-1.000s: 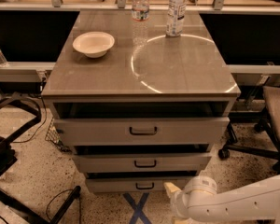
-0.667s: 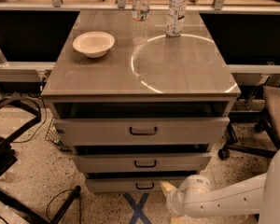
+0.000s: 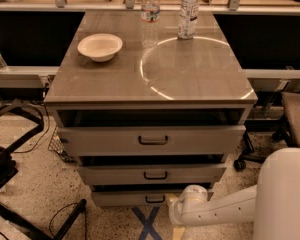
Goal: Open bottom drawer
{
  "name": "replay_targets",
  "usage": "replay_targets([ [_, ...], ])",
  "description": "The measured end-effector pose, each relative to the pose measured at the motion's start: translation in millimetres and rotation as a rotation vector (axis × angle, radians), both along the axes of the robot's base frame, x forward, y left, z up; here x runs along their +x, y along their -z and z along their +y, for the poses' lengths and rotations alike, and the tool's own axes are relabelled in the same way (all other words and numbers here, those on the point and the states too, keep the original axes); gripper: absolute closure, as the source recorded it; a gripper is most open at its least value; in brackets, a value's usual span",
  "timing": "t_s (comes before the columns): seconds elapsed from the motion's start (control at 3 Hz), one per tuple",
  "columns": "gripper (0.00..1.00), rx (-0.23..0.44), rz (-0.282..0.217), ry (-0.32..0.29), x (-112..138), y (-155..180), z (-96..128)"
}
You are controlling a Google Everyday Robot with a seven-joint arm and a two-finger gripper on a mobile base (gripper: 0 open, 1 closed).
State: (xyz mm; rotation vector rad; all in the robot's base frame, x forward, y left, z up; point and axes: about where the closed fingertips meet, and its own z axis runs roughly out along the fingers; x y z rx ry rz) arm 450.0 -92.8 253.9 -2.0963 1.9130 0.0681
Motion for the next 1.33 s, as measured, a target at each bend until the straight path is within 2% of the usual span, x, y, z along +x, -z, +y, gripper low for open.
replay_targets([
  [0.33,0.0,-0.041,0.017,0.008,3.5,27.9,13.9],
  [0.67,0.0,-0.089,0.04,-0.014,1.4,56.0,32.9],
  [1.33,0.0,-0.135,0.053,-0.03,3.3,80.8,49.6],
])
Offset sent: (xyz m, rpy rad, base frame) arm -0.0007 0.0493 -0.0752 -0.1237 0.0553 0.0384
